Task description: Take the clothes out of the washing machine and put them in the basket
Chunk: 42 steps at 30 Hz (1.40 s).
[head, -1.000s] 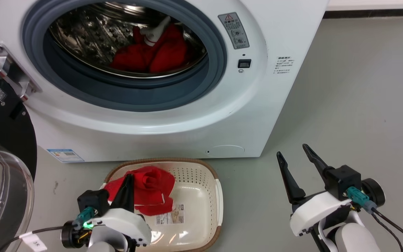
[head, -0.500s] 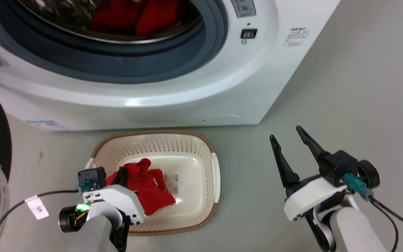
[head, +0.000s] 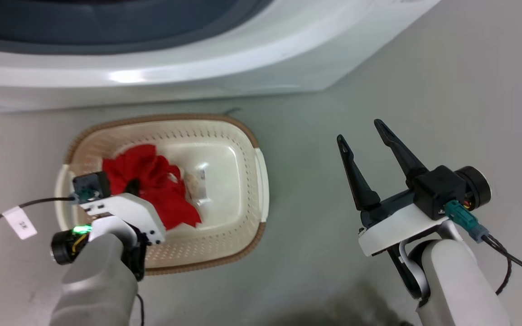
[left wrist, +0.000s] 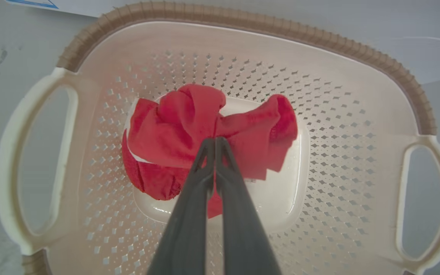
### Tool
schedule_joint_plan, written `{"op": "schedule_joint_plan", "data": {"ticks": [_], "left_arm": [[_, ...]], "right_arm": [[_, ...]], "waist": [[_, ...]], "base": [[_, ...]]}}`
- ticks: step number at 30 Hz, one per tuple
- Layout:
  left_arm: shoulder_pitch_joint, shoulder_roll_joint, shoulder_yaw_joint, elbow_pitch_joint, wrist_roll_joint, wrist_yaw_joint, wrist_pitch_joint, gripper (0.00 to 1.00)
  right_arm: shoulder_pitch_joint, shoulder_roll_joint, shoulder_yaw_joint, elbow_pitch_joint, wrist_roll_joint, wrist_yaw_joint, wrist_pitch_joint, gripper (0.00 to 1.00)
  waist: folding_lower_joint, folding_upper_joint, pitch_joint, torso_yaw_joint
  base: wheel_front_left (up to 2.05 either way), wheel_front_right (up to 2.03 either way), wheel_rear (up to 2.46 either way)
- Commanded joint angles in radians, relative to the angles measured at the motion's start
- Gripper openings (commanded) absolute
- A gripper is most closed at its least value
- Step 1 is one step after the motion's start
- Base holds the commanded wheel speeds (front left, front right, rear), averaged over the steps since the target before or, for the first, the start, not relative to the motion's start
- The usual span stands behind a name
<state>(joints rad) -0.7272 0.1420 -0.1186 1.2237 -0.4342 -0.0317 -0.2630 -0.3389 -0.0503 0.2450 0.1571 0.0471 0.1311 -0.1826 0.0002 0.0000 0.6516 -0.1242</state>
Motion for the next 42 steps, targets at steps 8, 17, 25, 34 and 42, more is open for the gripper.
{"op": "schedule_joint_plan", "data": {"ticks": [8,17,25,34,42], "left_arm": [[-0.053,0.029,0.003,0.044,-0.006,0.024,-0.002,0.0],[0.011,0.029,-0.007,-0.023,0.021,0.01,-0.002,1.0],[0.179,-0.014,0.028,-0.208,0.064,0.008,-0.002,1.0],[0.342,-0.057,0.092,-0.481,0.161,-0.005,-0.003,1.0],[0.431,-0.086,0.163,-0.773,0.24,-0.022,-0.003,1.0]], "right_arm": [[-0.029,0.001,0.02,0.019,0.022,-0.001,-0.031,1.0],[-0.019,0.0,0.011,0.074,0.013,-0.001,-0.047,1.0],[0.03,0.0,-0.01,0.121,0.0,-0.001,-0.041,1.0],[0.101,0.0,-0.047,0.111,-0.012,-0.001,-0.009,1.0],[0.161,0.0,-0.065,0.075,-0.017,-0.001,0.017,1.0]], "waist": [[-0.0002,0.0,0.114,-0.066],[-0.0002,0.0,0.002,-0.046],[-0.0002,0.0,-0.192,0.0],[-0.0002,0.0,-0.326,0.042],[-0.0002,0.0,-0.413,0.056]], "base": [[0.0,0.0,0.0],[0.0,0.0,0.0],[0.0,0.0,0.0],[0.0,0.0,0.0],[0.0,0.0,0.0]]}}
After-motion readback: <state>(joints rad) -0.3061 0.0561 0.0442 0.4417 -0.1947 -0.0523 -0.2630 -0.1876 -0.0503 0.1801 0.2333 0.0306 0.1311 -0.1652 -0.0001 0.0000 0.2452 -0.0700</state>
